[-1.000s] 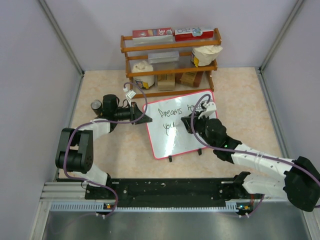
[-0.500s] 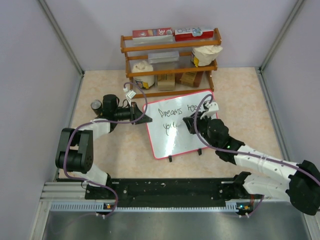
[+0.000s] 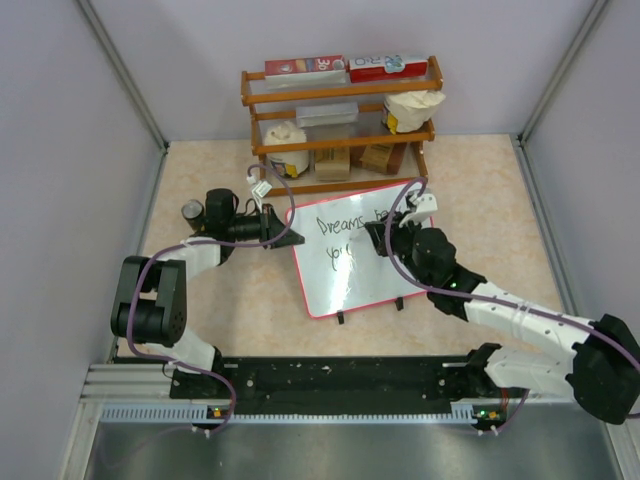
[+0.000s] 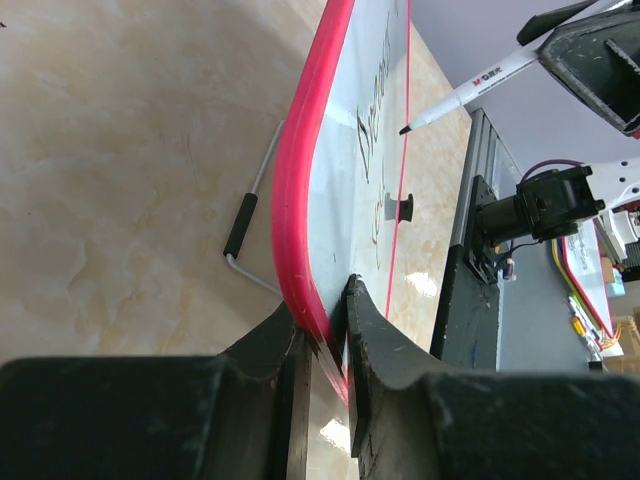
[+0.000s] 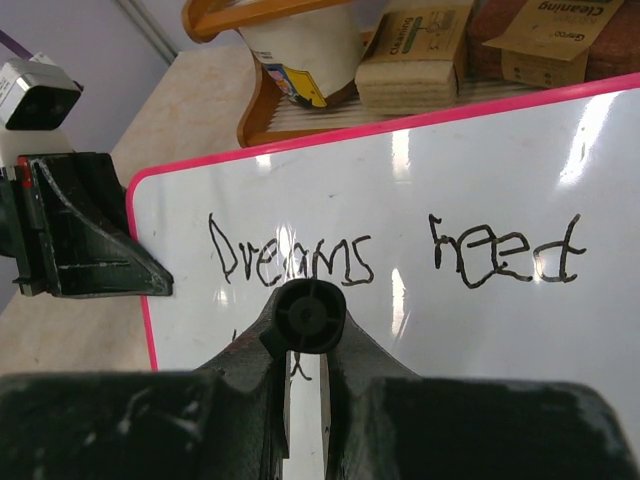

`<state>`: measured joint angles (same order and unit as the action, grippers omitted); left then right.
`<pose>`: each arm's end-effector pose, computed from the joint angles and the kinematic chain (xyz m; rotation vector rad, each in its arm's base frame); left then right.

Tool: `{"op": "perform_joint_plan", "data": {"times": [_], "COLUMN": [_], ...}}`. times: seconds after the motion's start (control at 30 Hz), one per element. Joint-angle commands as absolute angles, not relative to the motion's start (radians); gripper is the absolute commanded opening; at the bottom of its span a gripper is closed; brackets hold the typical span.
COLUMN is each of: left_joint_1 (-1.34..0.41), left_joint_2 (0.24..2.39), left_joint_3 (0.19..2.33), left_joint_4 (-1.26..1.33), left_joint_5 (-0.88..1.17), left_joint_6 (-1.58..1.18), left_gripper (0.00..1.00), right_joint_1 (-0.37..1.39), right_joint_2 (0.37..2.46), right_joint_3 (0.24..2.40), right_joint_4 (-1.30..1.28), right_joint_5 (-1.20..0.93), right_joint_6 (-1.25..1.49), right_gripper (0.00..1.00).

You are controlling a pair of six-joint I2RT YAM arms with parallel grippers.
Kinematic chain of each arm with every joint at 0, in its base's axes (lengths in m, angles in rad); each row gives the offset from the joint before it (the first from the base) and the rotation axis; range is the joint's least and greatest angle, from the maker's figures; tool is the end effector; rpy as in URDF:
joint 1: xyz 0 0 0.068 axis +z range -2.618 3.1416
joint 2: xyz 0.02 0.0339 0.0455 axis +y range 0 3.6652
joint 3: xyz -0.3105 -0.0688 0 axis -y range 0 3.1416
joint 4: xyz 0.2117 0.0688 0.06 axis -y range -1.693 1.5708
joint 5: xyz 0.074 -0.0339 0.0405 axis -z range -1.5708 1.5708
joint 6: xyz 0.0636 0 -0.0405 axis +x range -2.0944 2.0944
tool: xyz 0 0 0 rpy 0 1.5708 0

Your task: Write a sentence on the whiteboard

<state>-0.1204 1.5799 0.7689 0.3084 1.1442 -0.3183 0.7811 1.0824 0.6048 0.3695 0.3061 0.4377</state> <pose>0.2909 -0.0935 0.2635 0.5339 1.9678 -1.4428 0.1724 0.1439 0.3292 -0.0586 1.7161 0.6585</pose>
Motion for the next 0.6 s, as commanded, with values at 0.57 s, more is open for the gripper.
{"op": "perform_joint_plan", "data": {"times": [0.57], "left_joint_1": [-0.123], "left_joint_2": [1.603], "left_joint_3": [0.764], "left_joint_4": [0.272], "left_joint_5": [1.051], "left_joint_6": [-0.187], "left_gripper": [0.00], "right_joint_1": [0.770], "right_joint_2": [1.088], "right_joint_3": [0.537], "right_joint_4": [0.367], "right_joint_5": [0.310], "right_joint_6": [0.451], "right_gripper": [0.00]}}
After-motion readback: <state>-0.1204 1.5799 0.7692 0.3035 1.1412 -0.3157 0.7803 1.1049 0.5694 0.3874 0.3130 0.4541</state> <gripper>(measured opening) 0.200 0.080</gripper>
